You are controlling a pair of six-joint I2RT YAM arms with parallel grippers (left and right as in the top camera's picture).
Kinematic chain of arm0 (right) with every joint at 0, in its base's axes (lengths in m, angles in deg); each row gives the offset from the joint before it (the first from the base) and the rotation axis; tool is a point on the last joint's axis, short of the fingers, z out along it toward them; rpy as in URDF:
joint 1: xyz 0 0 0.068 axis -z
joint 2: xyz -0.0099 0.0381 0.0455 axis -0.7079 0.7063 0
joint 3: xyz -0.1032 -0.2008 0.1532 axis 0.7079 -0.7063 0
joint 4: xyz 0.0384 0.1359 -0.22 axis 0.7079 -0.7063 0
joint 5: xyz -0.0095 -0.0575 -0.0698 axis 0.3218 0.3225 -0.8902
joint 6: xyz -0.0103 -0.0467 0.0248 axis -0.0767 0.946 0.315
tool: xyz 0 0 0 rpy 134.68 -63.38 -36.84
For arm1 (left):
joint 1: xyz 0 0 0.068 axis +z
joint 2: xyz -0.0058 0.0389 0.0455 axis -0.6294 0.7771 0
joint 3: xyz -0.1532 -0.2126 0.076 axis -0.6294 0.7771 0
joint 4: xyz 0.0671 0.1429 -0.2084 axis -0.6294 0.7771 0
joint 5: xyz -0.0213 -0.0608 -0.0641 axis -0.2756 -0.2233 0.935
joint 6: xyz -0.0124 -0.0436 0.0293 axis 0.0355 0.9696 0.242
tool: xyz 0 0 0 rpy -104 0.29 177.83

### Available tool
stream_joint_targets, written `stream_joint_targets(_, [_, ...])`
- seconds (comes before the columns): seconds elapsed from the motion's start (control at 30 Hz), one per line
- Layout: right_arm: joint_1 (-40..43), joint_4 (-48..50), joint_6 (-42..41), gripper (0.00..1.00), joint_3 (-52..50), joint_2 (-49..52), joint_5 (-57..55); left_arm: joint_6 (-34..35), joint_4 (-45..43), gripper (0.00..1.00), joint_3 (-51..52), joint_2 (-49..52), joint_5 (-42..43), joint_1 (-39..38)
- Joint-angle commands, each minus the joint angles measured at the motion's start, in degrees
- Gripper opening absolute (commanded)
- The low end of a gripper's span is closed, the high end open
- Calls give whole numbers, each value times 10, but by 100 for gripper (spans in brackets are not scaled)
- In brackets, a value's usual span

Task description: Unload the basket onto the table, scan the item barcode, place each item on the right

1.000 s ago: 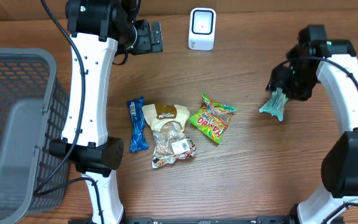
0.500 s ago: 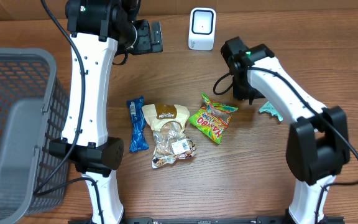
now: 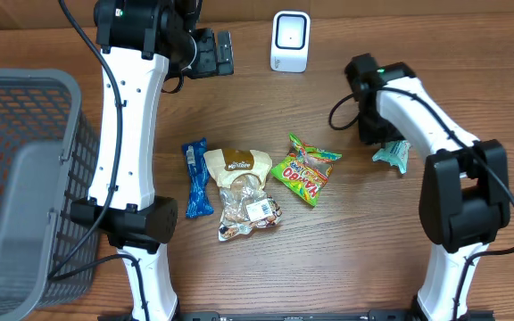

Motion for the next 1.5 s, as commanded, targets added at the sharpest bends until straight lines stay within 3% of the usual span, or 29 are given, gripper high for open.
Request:
stream_joint_targets(0.0, [2, 7, 11, 43, -3, -3, 37, 2, -2, 100, -1, 4, 4, -4])
stream_joint_targets(0.33, [2, 52, 11, 41, -67, -3, 43, 2, -2, 100, -1, 4, 4, -4])
stream_joint_targets(0.6, [2, 77, 11, 31, -119, -5, 40, 2, -2, 100, -1, 4, 4, -4])
stream_joint_targets(0.77, [0, 26, 11, 32, -54, -15, 41, 2, -2, 100, -1, 4, 4, -4])
stream_joint_targets(0.93, [0, 6, 24, 40, 1, -26, 29, 2, -2, 100, -1, 4, 4, -4])
stream_joint_targets(1.2, [24, 11, 24, 40, -10, -20, -2, 2, -2, 100, -1, 4, 4, -4])
stream_joint_targets(1.47, [44, 85, 27, 39, -90, -6, 19, 2, -2, 100, -1, 4, 4, -4])
